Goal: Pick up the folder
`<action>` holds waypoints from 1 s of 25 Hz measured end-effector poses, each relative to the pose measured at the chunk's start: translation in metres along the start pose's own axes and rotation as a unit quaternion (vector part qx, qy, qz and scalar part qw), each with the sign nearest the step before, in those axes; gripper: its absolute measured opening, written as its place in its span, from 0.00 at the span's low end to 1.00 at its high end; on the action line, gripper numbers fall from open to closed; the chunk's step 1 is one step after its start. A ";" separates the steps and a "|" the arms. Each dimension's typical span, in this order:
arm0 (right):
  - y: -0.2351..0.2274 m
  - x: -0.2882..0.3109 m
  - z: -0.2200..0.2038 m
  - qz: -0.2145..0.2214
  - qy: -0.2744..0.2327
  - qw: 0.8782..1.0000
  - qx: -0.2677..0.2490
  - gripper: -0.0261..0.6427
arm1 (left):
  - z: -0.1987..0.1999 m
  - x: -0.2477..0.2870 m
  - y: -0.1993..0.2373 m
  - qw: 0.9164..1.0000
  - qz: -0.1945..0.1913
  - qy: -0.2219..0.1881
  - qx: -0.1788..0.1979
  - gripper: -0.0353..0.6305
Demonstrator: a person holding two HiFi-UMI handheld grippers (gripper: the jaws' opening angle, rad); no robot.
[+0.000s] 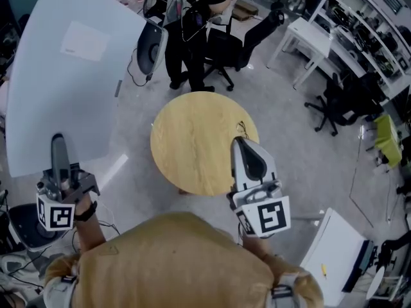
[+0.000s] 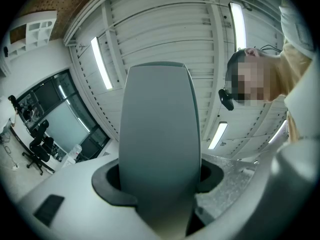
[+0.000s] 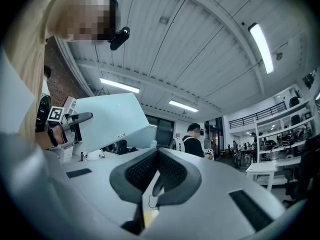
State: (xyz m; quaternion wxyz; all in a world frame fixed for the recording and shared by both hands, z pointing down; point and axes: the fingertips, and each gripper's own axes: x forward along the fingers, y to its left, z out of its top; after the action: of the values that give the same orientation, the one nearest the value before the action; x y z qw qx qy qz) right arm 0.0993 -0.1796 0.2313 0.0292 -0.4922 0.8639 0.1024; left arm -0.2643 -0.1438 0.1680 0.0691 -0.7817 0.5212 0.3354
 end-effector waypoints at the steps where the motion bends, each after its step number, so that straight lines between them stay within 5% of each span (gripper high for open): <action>1: 0.001 0.002 0.000 0.003 0.000 1.000 -0.001 0.04 | 0.001 0.001 0.000 1.000 0.000 0.000 0.000 0.46; 25: -0.009 -0.023 -0.039 0.002 0.022 1.000 0.014 0.04 | -0.027 -0.024 -0.022 0.999 0.000 0.018 -0.028 0.46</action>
State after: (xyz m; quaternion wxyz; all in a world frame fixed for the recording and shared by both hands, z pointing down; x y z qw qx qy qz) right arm 0.1213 -0.1727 0.2716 0.0167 -0.4918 0.8669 0.0800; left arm -0.2384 -0.1276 0.1977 0.0375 -0.7891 0.5128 0.3362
